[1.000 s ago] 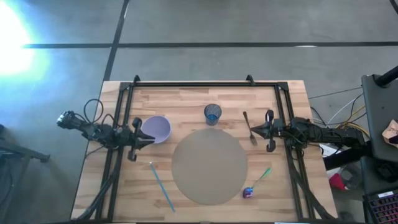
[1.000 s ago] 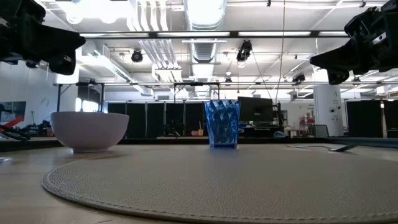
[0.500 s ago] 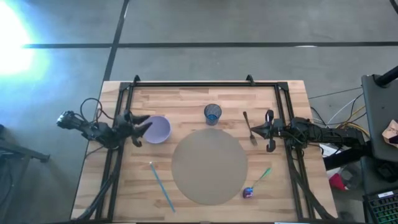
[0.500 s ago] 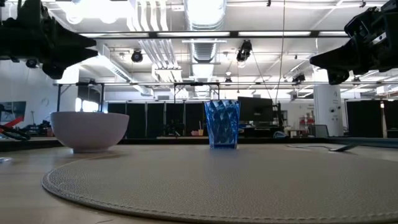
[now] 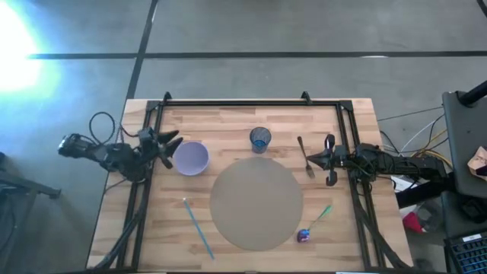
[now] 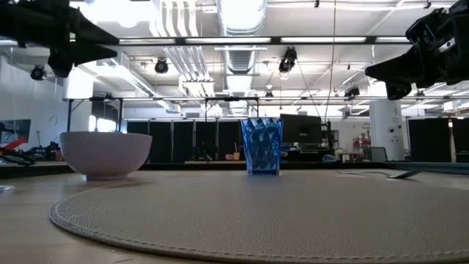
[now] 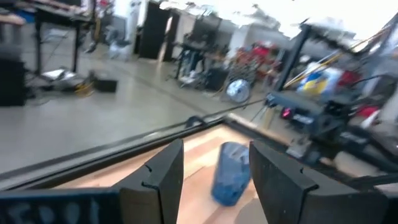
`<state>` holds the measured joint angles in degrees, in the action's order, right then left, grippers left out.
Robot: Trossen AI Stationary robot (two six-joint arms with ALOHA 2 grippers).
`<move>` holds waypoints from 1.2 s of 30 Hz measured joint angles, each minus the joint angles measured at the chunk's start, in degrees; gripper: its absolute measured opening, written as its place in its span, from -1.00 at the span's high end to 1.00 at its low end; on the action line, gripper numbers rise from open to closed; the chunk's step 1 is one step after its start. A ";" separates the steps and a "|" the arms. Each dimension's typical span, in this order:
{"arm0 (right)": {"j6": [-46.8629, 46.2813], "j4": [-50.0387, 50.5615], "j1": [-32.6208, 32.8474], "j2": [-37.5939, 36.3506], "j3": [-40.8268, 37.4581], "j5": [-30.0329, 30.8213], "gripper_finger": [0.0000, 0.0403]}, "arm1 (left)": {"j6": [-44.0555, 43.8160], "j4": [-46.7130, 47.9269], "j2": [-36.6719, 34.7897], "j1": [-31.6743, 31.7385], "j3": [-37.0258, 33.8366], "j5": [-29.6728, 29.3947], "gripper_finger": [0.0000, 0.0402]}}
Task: Pick & Place Utensil
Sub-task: Put the violet bowl on the gray mat
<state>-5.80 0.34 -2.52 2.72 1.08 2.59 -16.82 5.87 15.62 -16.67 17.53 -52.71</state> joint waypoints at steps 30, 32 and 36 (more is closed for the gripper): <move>0.18 0.00 0.02 -0.01 0.00 0.00 0.96 | -13.66 39.35 28.11 34.88 25.65 35.72 0.13; 0.20 -0.02 0.00 0.00 0.00 0.02 0.96 | -13.21 41.70 29.74 35.69 27.17 35.71 0.13; 0.02 -0.02 0.02 0.00 0.00 0.02 0.96 | -12.74 45.97 33.02 36.58 30.62 36.52 0.13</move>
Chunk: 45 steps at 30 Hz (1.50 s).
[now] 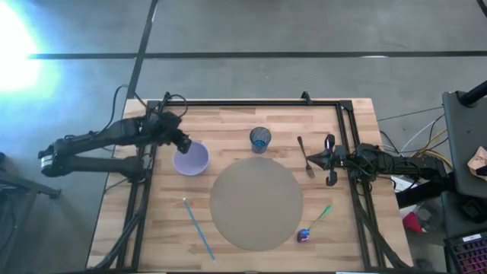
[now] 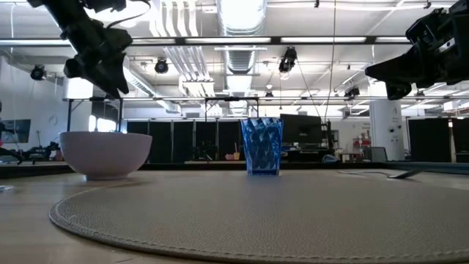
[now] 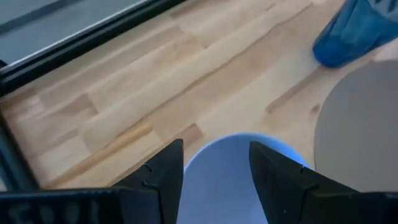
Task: Pick & Place Utensil
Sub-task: Put the violet bowl on the gray mat
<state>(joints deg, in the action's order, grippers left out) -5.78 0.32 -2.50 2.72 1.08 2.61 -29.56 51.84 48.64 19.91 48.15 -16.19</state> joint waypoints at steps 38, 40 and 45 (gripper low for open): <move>0.18 0.00 -0.01 0.00 0.00 -0.01 0.96 | 13.42 11.17 22.83 11.95 6.70 10.54 0.13; 0.16 0.00 -0.01 0.00 0.00 -0.01 0.96 | 13.66 11.14 23.68 12.47 6.70 10.91 0.13; 0.18 0.00 0.00 0.00 0.00 0.00 0.96 | 14.71 10.72 25.57 13.47 6.68 12.54 0.13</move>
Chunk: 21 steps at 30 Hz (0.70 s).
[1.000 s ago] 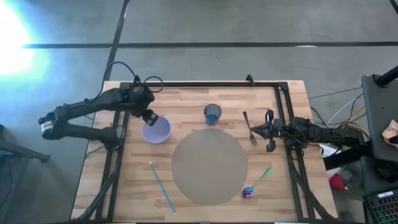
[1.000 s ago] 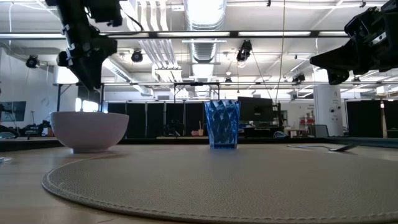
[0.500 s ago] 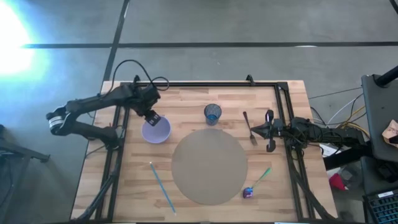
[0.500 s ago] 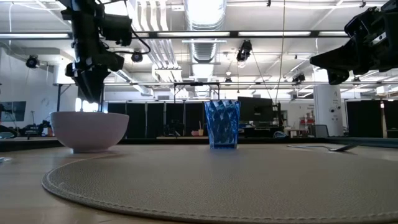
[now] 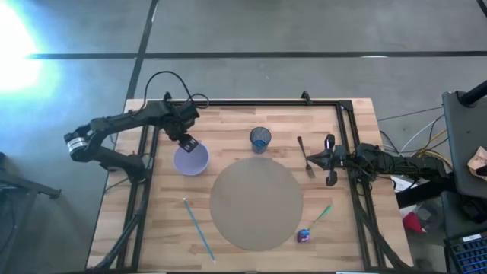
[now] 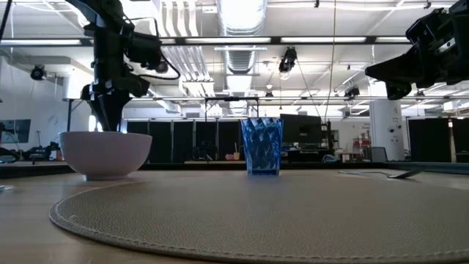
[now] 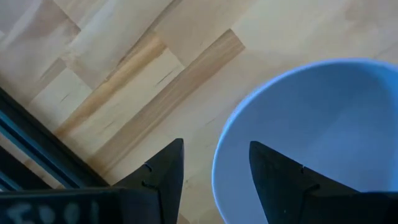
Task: Pick & Place Utensil
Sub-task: Put the violet bowl on the gray mat
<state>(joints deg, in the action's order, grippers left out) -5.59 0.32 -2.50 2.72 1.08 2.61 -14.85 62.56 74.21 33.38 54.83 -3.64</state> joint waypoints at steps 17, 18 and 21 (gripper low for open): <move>0.00 0.00 0.00 0.00 0.00 -0.02 0.96 | 1.59 -1.48 5.07 0.71 -0.63 2.63 0.13; -0.12 0.01 0.00 -0.01 0.00 -0.01 0.96 | 1.59 -1.60 5.38 0.79 -0.63 2.67 0.13; -0.19 0.00 0.00 0.00 0.00 0.00 0.96 | 1.68 -2.04 6.29 0.83 -0.63 2.65 0.13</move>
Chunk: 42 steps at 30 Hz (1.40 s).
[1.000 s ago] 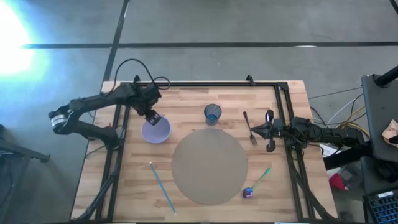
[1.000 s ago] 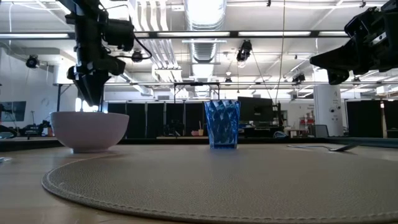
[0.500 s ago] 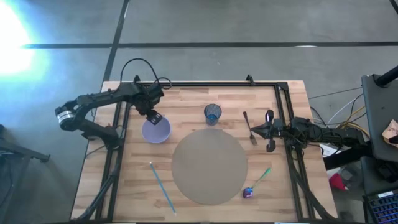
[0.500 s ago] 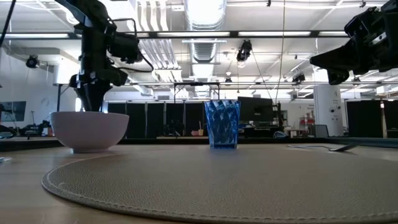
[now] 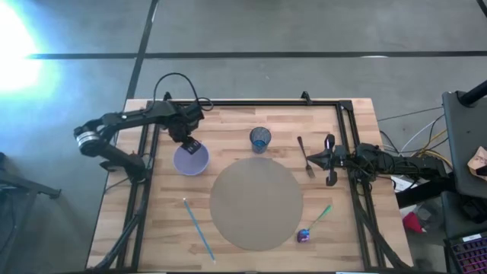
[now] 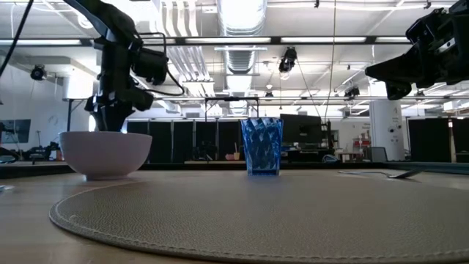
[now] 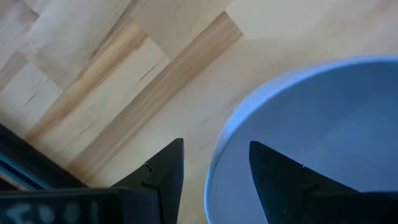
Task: Pick & Place Utensil
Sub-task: Put the violet bowl on the gray mat
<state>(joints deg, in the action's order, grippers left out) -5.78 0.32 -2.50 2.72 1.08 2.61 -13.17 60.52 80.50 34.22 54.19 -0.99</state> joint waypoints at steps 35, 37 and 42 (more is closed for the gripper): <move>0.12 0.00 0.00 0.00 0.00 0.01 0.96 | 1.76 -0.14 -0.67 -1.18 0.28 3.54 0.99; 0.20 0.00 0.00 0.00 0.00 -0.01 0.96 | 0.28 -0.10 -2.25 -1.85 0.51 3.83 0.99; 0.02 0.01 -0.01 0.00 0.00 -0.01 0.96 | -2.29 -0.14 -5.97 -3.96 1.38 4.13 0.99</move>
<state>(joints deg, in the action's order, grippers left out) -5.76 0.33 -2.51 2.72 1.08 2.60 -15.46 60.38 74.52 30.26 55.58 3.14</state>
